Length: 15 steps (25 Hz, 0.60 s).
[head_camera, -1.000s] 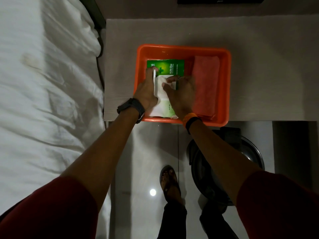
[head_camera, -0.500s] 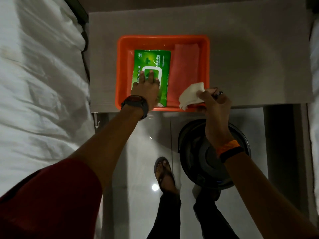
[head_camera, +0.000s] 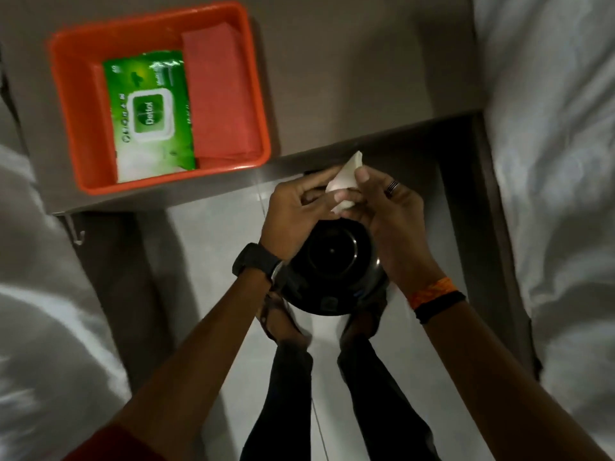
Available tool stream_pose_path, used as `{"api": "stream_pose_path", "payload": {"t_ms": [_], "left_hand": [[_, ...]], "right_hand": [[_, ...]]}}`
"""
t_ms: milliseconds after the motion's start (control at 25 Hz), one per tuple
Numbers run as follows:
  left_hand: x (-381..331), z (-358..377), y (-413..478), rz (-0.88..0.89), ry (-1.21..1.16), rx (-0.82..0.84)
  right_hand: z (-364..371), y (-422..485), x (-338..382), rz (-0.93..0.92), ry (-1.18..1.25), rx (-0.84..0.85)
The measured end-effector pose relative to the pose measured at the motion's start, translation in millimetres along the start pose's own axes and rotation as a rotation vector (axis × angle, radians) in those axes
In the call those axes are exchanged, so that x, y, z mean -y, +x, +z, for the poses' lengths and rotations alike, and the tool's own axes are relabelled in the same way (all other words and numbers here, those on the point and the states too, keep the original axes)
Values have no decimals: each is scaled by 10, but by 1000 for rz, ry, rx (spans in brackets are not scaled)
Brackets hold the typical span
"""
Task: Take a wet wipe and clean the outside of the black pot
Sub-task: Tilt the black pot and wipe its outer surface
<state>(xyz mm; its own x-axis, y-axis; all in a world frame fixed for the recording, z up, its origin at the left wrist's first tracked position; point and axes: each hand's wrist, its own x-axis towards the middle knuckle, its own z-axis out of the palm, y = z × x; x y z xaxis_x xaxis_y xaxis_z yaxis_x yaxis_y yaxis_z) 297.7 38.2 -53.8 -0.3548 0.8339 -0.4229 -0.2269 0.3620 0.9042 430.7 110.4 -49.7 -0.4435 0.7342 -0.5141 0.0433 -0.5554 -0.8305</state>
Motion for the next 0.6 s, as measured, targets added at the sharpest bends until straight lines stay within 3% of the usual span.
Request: {"api": "stream_pose_path", "payload": {"t_ms": [240,440,600], "left_hand": [[133,626,-2,-74,-33,29],[175,887,205,-305,-8,-4],[196,1053,382,-269,82,126]], "right_hand": [[-611,25,-113,122,80,-19],[-1038,59,-176,137,37,-3],[-1358,138,-204,178,70,-14]]}}
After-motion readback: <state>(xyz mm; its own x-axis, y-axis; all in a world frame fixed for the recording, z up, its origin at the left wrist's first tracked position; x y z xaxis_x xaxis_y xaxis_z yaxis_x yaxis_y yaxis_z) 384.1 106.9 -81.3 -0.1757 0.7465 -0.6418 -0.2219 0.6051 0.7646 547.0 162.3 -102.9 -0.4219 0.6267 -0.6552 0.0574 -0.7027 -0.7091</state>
